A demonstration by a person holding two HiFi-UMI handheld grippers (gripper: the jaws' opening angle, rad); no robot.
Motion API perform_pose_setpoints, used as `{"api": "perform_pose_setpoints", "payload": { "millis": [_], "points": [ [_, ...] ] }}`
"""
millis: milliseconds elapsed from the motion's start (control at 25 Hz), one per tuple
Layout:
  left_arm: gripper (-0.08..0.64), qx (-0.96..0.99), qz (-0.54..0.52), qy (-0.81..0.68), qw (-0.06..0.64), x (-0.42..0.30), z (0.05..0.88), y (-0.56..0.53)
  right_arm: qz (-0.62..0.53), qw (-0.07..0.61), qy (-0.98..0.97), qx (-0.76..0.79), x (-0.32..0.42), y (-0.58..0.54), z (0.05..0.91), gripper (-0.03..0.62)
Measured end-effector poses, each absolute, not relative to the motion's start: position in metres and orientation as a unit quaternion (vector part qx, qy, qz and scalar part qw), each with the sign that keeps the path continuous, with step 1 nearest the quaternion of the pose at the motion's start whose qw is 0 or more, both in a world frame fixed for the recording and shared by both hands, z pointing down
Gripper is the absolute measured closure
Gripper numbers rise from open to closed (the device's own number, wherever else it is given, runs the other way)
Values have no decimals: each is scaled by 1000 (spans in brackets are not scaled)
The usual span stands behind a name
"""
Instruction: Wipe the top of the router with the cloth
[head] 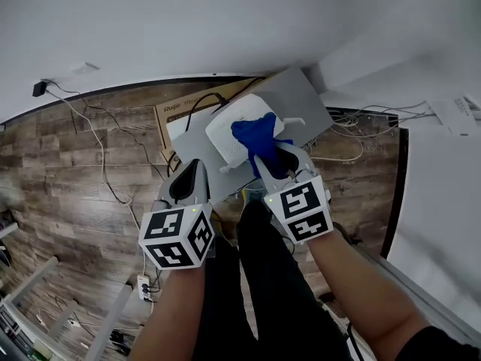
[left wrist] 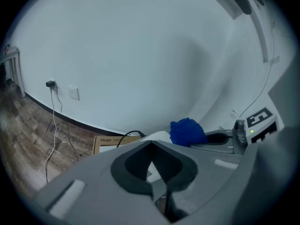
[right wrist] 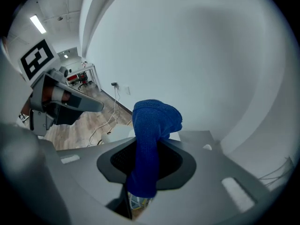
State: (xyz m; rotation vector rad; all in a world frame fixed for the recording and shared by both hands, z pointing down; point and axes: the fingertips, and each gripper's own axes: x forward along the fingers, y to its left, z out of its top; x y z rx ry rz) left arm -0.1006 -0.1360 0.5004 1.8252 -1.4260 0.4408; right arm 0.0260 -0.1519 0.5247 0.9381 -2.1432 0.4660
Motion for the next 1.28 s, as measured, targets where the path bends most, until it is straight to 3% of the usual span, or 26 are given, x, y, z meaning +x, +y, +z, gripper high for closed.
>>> {"api": "perform_pose_setpoints", "payload": {
  "millis": [320, 680, 1280],
  "points": [
    [558, 656, 158, -610, 415, -117, 537, -144, 184, 418, -848, 270, -11, -166, 591, 468],
    [558, 604, 134, -658, 429, -151, 548, -146, 151, 430, -870, 188, -53, -174, 603, 468],
    [558, 671, 174, -605, 392, -119, 529, -172, 196, 437, -813, 333, 49, -178, 607, 466]
  ]
}}
